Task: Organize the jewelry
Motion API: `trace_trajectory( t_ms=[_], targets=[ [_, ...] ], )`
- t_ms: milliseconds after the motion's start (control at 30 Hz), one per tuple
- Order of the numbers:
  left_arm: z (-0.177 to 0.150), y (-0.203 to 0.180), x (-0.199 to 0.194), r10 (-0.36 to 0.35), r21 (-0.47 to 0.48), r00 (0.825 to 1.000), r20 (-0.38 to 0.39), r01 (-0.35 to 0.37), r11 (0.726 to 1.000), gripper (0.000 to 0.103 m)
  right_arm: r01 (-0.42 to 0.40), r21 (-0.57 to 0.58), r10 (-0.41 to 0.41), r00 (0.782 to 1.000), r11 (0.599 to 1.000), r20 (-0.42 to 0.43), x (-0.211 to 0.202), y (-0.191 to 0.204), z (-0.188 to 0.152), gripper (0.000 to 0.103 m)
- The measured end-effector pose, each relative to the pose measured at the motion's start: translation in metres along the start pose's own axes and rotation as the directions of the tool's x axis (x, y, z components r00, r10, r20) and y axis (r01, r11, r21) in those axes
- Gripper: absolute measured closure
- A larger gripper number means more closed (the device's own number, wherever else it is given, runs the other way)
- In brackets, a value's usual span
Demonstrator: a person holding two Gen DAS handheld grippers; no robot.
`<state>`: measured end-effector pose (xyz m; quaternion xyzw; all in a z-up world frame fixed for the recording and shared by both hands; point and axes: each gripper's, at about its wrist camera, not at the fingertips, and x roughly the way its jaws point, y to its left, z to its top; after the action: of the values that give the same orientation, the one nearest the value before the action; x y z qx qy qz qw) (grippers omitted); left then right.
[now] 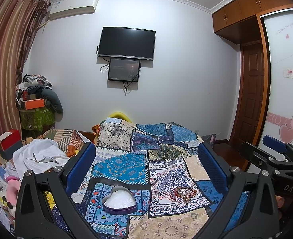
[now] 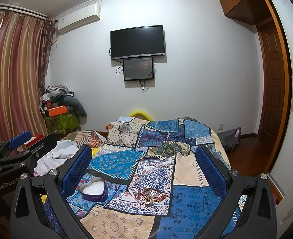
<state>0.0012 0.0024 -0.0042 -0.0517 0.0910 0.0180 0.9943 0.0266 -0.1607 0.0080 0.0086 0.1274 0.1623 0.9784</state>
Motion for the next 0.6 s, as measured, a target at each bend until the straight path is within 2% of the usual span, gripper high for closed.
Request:
trace_trajectory(
  t_ms=[600],
  targets=[
    [0.0004,-0.0017,0.0055,0.006,0.005,1.000,-0.016,-0.005,1.000,0.000,-0.002,0.009,0.003,1.000,1.000,-0.018,0.0056,-0.0022,-0.0046,0.000]
  ],
)
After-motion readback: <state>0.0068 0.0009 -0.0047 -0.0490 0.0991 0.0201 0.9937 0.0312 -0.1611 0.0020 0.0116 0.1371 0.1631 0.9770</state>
